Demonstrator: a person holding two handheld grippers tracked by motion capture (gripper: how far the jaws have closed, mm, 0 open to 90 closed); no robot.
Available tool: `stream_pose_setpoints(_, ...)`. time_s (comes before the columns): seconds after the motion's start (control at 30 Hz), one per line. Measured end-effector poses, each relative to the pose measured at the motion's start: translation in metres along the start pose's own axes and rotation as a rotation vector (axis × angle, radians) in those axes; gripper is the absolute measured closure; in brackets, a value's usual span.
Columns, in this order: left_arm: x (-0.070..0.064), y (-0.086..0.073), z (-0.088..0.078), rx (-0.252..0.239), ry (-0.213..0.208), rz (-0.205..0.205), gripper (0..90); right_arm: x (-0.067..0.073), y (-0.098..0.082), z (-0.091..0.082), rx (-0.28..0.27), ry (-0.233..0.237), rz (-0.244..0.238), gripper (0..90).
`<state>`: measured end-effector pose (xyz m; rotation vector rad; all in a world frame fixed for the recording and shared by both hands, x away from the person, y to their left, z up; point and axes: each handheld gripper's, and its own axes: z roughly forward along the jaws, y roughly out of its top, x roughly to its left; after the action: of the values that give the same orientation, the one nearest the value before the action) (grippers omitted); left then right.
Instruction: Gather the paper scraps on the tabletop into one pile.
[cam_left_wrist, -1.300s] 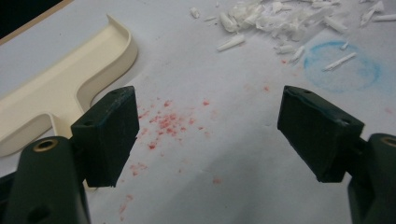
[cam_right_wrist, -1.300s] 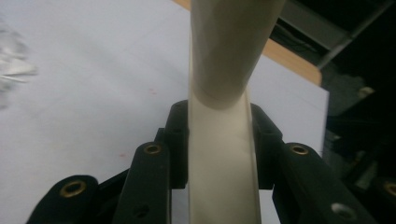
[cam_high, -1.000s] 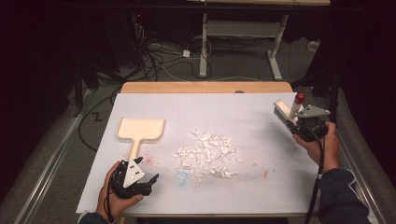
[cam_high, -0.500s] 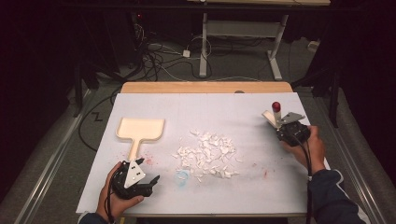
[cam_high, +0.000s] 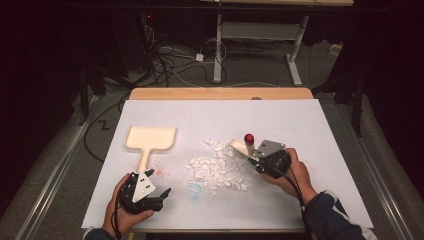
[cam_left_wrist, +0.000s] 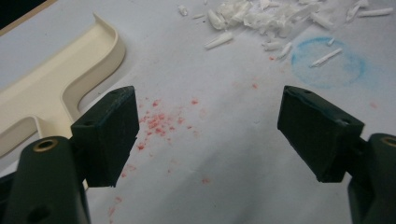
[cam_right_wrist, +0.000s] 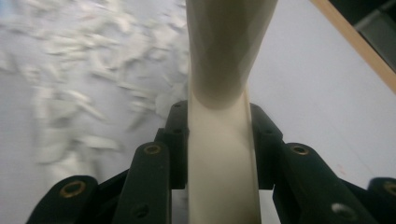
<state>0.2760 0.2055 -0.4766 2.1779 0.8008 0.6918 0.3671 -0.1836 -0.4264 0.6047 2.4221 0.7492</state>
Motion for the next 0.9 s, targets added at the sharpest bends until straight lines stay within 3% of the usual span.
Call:
stream_pose_setpoints(0.13, 0.000, 0.000, -0.001, -0.005, 0.000, -0.001, 20.0, 0.010, 0.005, -0.007, -0.017, 0.041, -0.025, 67.9)
stream_pose_setpoints(0.23, 0.000, 0.000, -0.001, -0.004, 0.000, -0.001, 19.9, 0.008, 0.007, -0.018, -0.043, 0.070, -0.007, 67.9)
stream_pose_setpoints(0.33, 0.000, 0.000, -0.002, -0.006, -0.001, -0.002, 19.9, -0.002, 0.009, -0.031, -0.070, 0.032, -0.001, 67.9)
stream_pose_setpoints(0.43, 0.001, 0.000, -0.001, -0.004, -0.002, -0.001, 19.9, -0.011, 0.011, -0.034, -0.088, 0.035, 0.019, 67.9)
stream_pose_setpoints(0.53, 0.001, 0.000, -0.001, -0.008, -0.003, -0.008, 19.9, -0.023, 0.015, -0.034, -0.104, 0.004, 0.018, 67.9)
stream_pose_setpoints(0.7, 0.003, 0.000, 0.000, -0.008, -0.001, -0.010, 19.8, -0.043, 0.029, -0.012, -0.124, -0.013, 0.021, 67.9)
stream_pose_setpoints(0.9, 0.002, 0.000, 0.001, -0.003, -0.004, -0.015, 19.9, -0.048, 0.046, 0.043, -0.074, -0.038, -0.032, 67.9)
